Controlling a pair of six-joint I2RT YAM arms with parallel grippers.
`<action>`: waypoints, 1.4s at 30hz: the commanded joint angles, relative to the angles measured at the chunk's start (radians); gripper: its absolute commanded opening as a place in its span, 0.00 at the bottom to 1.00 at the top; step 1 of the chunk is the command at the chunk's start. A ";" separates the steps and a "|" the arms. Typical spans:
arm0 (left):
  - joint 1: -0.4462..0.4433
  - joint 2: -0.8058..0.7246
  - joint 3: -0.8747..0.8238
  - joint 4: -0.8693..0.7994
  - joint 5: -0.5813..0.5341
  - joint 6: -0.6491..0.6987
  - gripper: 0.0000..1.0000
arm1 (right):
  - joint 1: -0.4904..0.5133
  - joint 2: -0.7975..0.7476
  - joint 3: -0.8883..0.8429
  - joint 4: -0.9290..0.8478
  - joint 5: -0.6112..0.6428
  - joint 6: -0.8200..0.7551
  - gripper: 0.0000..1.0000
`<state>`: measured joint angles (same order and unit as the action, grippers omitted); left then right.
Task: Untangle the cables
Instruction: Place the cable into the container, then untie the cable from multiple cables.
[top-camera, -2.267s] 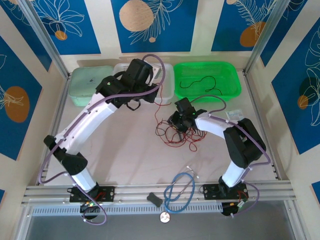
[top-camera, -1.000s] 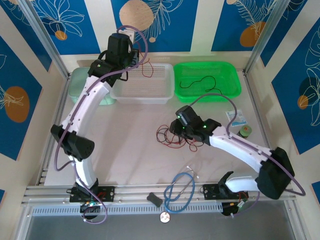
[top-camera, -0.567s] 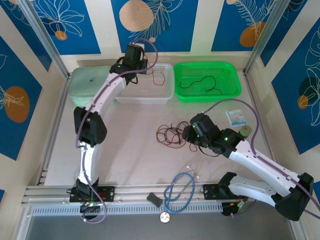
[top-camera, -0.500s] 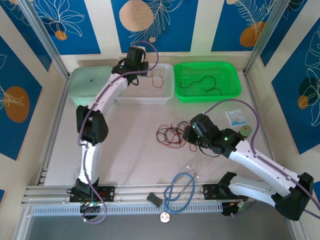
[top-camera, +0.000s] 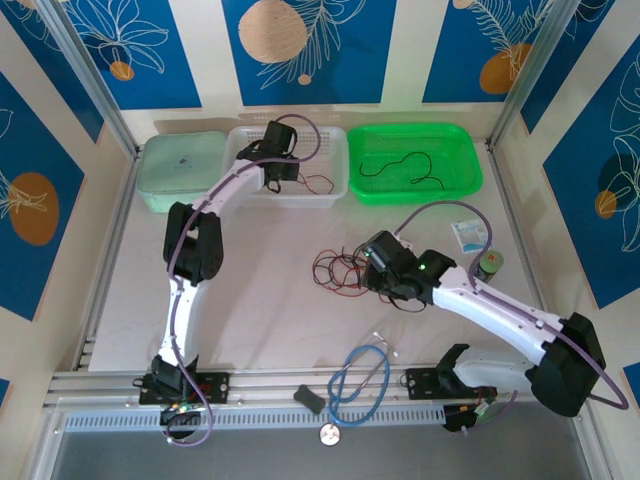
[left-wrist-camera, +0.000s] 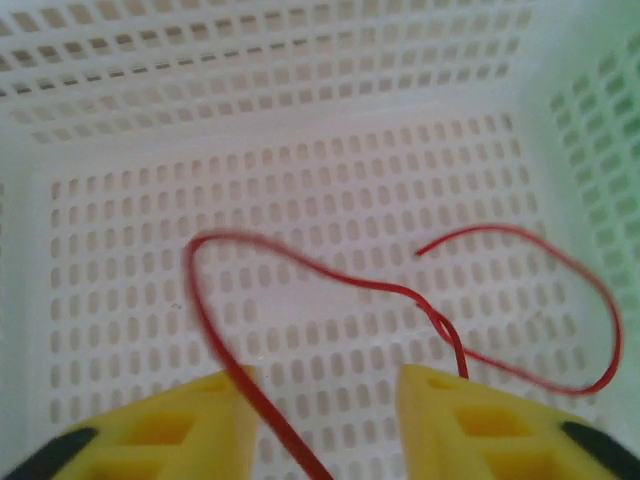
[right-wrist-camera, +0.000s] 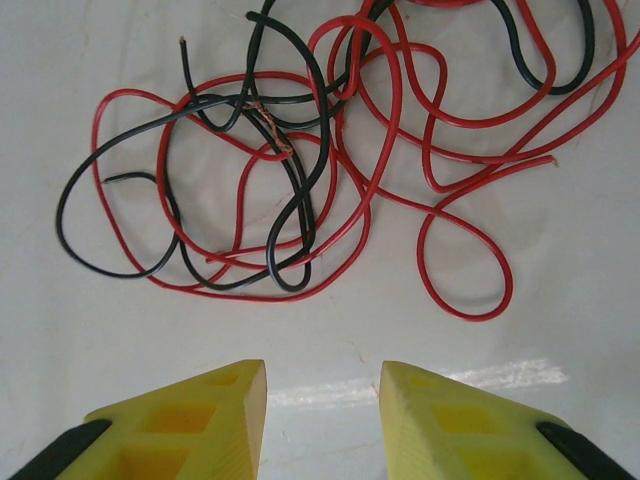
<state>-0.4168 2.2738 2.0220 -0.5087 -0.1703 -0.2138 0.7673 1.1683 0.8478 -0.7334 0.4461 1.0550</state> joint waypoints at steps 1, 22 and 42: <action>0.010 -0.055 -0.019 0.004 0.024 -0.001 0.62 | -0.012 0.054 -0.012 0.047 0.013 0.005 0.35; -0.056 -0.593 -0.283 -0.030 0.052 0.050 1.00 | 0.008 0.257 0.072 0.119 0.050 -0.002 0.34; -0.096 -0.910 -0.591 -0.025 0.084 -0.031 1.00 | 0.015 0.417 0.174 0.145 0.017 -0.055 0.35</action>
<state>-0.5018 1.3899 1.4528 -0.5354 -0.1154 -0.2184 0.7853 1.5639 0.9947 -0.5819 0.4671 1.0130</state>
